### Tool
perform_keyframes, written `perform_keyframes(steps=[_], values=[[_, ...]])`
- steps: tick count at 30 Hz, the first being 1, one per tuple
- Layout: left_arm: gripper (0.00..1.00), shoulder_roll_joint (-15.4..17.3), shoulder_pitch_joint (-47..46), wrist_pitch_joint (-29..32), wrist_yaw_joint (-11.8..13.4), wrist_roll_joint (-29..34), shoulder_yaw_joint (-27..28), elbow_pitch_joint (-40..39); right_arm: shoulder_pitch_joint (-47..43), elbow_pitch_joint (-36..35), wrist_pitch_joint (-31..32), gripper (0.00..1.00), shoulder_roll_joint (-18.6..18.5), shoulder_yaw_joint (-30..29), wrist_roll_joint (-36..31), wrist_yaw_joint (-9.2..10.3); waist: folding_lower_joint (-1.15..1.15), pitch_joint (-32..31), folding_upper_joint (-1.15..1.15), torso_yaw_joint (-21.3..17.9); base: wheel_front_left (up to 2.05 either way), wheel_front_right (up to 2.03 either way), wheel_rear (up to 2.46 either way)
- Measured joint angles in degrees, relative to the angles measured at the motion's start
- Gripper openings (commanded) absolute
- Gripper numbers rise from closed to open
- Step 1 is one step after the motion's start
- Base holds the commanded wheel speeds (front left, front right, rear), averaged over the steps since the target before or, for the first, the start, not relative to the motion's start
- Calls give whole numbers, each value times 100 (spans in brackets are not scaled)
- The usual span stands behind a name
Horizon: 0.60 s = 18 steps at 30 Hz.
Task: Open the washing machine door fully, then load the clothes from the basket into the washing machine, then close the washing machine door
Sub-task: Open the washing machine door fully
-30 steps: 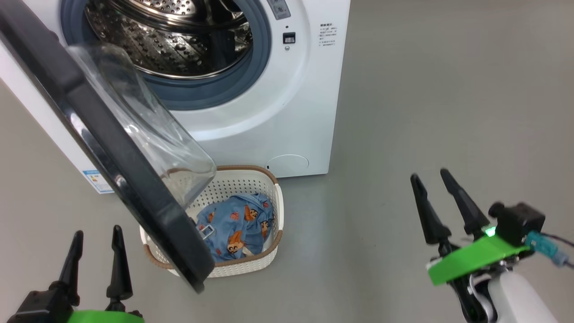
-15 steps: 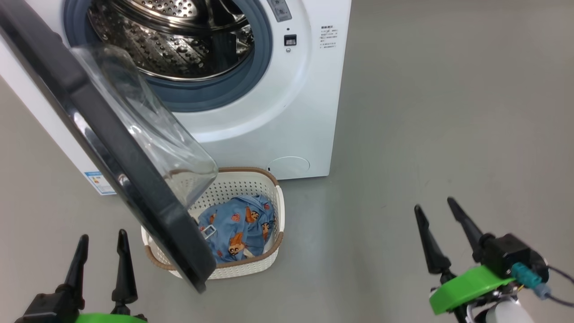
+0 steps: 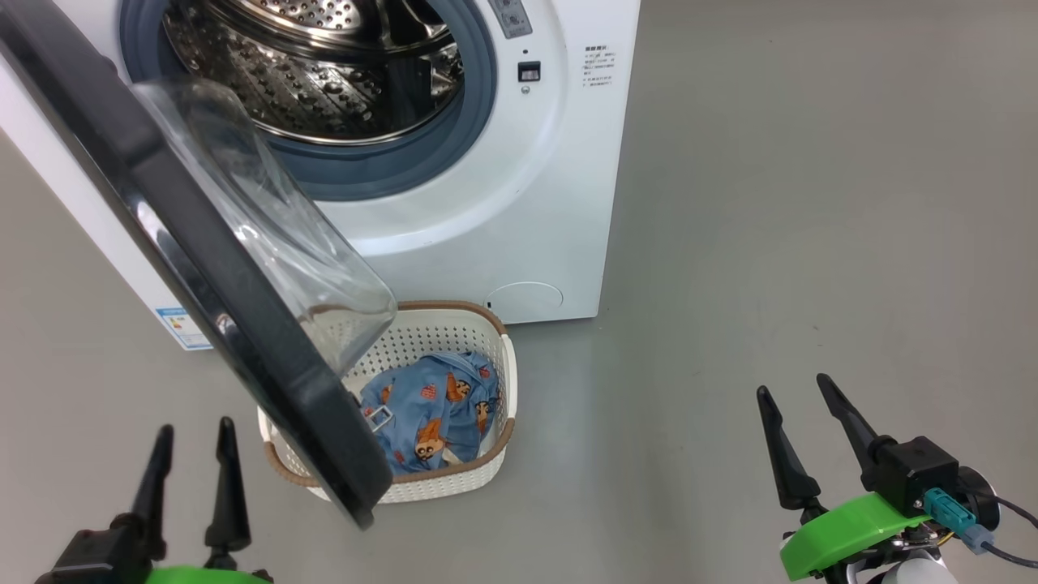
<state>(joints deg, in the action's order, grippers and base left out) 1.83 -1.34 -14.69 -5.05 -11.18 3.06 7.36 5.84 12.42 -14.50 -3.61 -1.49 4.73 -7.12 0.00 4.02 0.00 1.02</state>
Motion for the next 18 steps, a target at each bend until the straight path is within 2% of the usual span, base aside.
perform_keyframes(steps=[1,2,7,14,18], values=[[20,0,0,0,0,0,-8,13,0,0,0,100,5,-12,-11,0,0,-2,0,0,0,0,0],[0,0,0,0,0,0,-14,21,0,0,0,100,9,-26,-15,0,0,-5,0,1,0,0,0],[0,-1,-2,1,2,-2,78,-300,0,1,0,100,30,-81,-15,0,0,-11,0,20,0,0,0],[0,1,-97,-1,24,-2,377,-1774,0,-3,0,100,47,-94,-15,0,0,-11,0,54,0,0,0],[0,7,-293,-2,-36,48,279,-2597,0,-2,0,100,54,-98,-14,0,0,-28,0,71,0,0,0]])
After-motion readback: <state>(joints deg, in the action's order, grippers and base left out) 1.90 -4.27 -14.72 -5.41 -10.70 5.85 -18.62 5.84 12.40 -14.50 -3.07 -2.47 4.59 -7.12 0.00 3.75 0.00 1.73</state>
